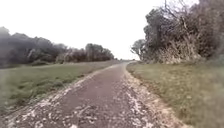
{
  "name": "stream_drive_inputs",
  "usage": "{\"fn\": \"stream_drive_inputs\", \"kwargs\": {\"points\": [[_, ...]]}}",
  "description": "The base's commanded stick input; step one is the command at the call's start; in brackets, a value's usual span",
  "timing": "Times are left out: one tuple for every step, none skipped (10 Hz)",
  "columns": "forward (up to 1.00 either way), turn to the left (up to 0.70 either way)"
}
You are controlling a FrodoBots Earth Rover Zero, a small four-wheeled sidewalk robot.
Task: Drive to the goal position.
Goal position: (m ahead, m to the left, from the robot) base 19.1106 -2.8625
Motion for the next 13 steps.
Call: {"fn": "stream_drive_inputs", "kwargs": {"points": [[0.7,0.0],[0.7,0.0],[0.7,0.0],[0.7,0.0],[0.7,0.0],[0.7,0.0],[0.7,0.0],[0.7,0.0],[0.7,0.0],[0.7,0.0],[0.7,0.0],[0.7,0.0],[0.7,0.0]]}}
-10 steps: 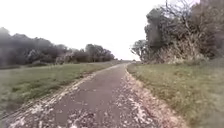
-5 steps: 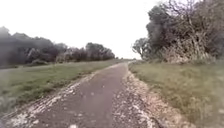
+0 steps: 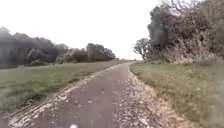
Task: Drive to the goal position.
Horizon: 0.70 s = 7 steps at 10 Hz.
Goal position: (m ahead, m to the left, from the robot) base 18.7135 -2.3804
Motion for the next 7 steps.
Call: {"fn": "stream_drive_inputs", "kwargs": {"points": [[0.7,0.0],[0.7,0.0],[0.7,0.0],[0.7,0.0],[0.7,0.0],[0.7,0.0],[0.7,0.0]]}}
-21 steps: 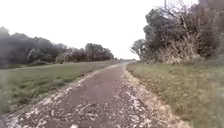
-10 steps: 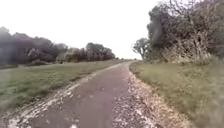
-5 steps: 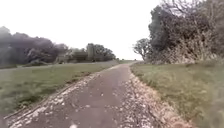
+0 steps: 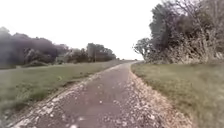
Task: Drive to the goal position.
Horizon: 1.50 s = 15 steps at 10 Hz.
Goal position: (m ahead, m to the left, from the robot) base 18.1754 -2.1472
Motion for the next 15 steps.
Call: {"fn": "stream_drive_inputs", "kwargs": {"points": [[0.7,0.0],[0.7,0.0],[0.7,0.0],[0.7,0.0],[0.7,0.0],[0.7,0.0],[0.7,0.0],[0.7,0.0],[0.7,0.0],[0.7,0.0],[0.7,0.0],[0.7,0.0],[0.7,0.0],[0.7,0.0],[0.7,0.0]]}}
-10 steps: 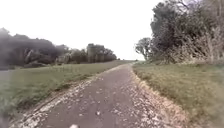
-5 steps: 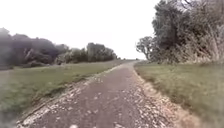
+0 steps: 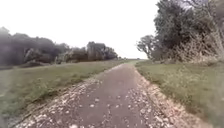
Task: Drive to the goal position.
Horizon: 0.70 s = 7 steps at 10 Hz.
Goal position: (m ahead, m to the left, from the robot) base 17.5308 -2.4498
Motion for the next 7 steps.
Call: {"fn": "stream_drive_inputs", "kwargs": {"points": [[0.7,0.0],[0.7,0.0],[0.7,0.0],[0.7,0.0],[0.7,0.0],[0.7,0.0],[0.7,0.0]]}}
